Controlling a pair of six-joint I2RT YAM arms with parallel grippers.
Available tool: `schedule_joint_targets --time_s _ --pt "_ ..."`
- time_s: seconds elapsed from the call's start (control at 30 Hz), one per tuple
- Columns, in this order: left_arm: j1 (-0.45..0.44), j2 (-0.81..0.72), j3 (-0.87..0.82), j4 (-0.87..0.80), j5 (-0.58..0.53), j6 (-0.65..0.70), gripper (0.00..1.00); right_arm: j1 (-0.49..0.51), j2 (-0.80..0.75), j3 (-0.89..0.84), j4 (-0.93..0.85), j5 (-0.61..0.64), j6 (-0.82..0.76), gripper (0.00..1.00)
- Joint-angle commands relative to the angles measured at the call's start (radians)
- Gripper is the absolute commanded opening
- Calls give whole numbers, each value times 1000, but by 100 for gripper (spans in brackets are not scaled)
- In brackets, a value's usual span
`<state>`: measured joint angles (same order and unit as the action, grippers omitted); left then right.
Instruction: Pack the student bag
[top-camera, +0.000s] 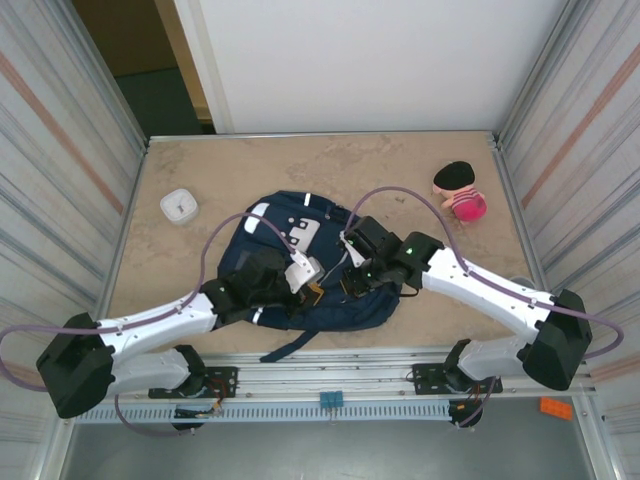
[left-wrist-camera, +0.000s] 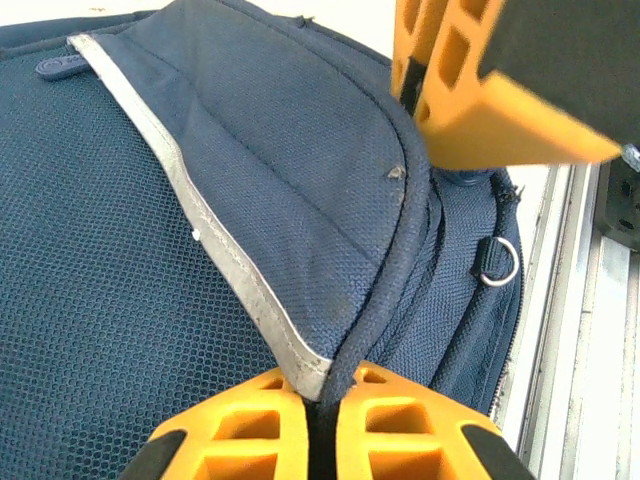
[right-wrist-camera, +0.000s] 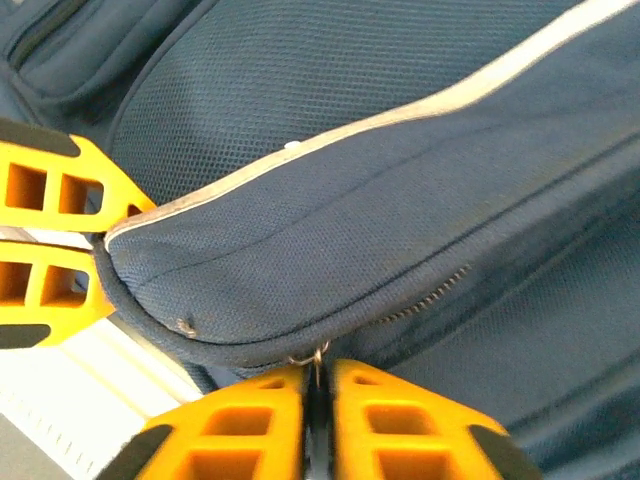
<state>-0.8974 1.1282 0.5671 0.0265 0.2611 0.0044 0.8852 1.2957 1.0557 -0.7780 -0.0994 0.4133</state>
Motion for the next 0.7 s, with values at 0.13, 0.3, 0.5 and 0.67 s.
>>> schedule_joint_targets --time_s 0.13,0.3,0.5,0.67 --pt "5 -50 -13 16 13 -4 0 -35 -49 -109 128 -58 -43 27" --pt "5 -78 -32 3 -55 -17 0 -84 -132 -167 162 -48 -35 0" --pt "5 -123 -35 -85 -101 -3 0 -169 -224 -220 141 30 -31 0" --pt "5 -145 -63 -92 -40 5 0 -242 -236 -235 166 19 -85 0"
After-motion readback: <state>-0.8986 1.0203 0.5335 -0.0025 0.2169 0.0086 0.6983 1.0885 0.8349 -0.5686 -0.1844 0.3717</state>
